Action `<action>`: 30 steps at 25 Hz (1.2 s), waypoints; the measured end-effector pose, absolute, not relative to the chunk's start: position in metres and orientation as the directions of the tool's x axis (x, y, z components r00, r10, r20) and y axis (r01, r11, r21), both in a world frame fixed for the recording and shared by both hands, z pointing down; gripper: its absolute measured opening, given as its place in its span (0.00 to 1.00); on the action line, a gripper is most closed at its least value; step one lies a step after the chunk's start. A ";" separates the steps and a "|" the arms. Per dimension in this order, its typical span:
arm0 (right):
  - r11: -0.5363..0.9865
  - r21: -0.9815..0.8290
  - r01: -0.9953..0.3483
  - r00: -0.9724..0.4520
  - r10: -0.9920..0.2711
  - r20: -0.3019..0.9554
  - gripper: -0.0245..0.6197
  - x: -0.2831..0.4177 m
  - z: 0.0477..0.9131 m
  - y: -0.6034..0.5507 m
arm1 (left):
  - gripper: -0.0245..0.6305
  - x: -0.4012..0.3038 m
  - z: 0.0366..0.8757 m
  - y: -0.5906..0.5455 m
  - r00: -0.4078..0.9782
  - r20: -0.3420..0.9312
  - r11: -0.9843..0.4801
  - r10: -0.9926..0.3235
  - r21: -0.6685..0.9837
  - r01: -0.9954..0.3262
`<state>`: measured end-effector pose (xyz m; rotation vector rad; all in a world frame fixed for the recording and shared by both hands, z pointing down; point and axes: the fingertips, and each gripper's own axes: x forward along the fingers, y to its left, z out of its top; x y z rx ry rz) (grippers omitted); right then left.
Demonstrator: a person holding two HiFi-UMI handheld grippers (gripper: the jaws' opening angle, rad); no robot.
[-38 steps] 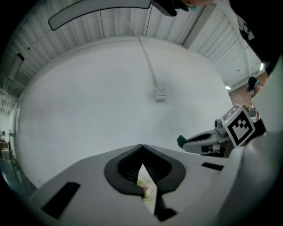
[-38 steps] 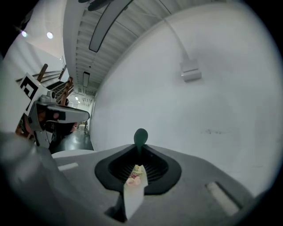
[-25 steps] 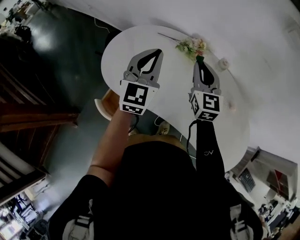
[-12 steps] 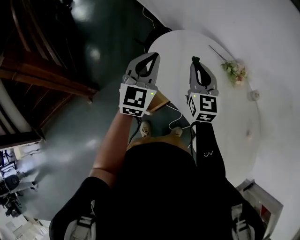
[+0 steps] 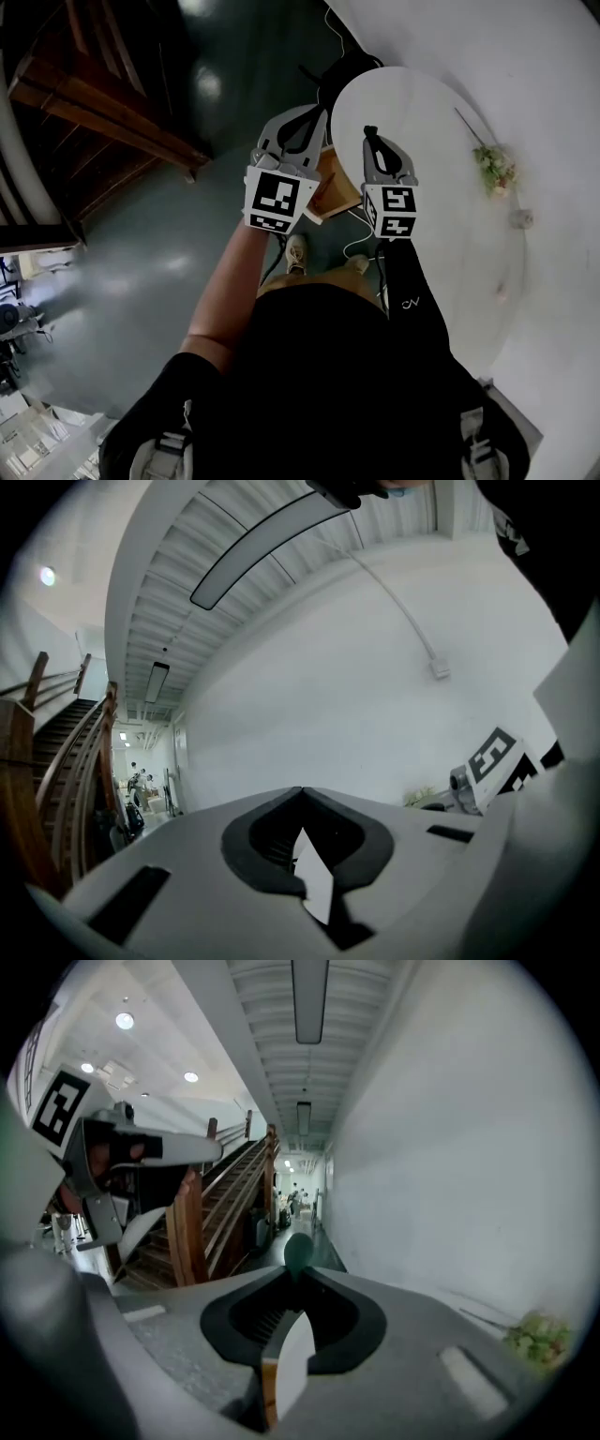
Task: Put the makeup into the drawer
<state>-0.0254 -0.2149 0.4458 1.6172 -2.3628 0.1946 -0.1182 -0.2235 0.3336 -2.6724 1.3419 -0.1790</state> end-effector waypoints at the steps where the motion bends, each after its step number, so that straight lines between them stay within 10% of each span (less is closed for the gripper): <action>1: 0.395 0.031 -0.918 -0.362 -0.868 0.340 0.11 -0.036 0.460 -0.213 | 0.05 -0.123 0.335 -0.223 0.588 0.043 -0.585 -0.808 -0.181 -0.790; 10: 0.537 -0.101 -0.838 -0.477 -0.628 0.615 0.13 -0.095 0.559 -0.187 | 0.05 -0.153 0.348 -0.224 0.554 0.058 -0.556 -0.831 -0.154 -0.817; 12: 0.544 -0.104 -0.833 -0.482 -0.620 0.619 0.28 -0.099 0.560 -0.190 | 0.05 -0.158 0.348 -0.227 0.547 0.060 -0.550 -0.835 -0.150 -0.822; 23: 0.527 -0.090 -0.845 -0.469 -0.649 0.599 0.34 -0.093 0.554 -0.202 | 0.05 -0.158 0.350 -0.237 0.560 0.061 -0.562 -0.827 -0.151 -0.813; 30: 0.451 0.042 -0.892 -0.404 -0.835 0.373 0.34 -0.065 0.475 -0.227 | 0.05 -0.139 0.339 -0.248 0.590 0.044 -0.588 -0.806 -0.164 -0.792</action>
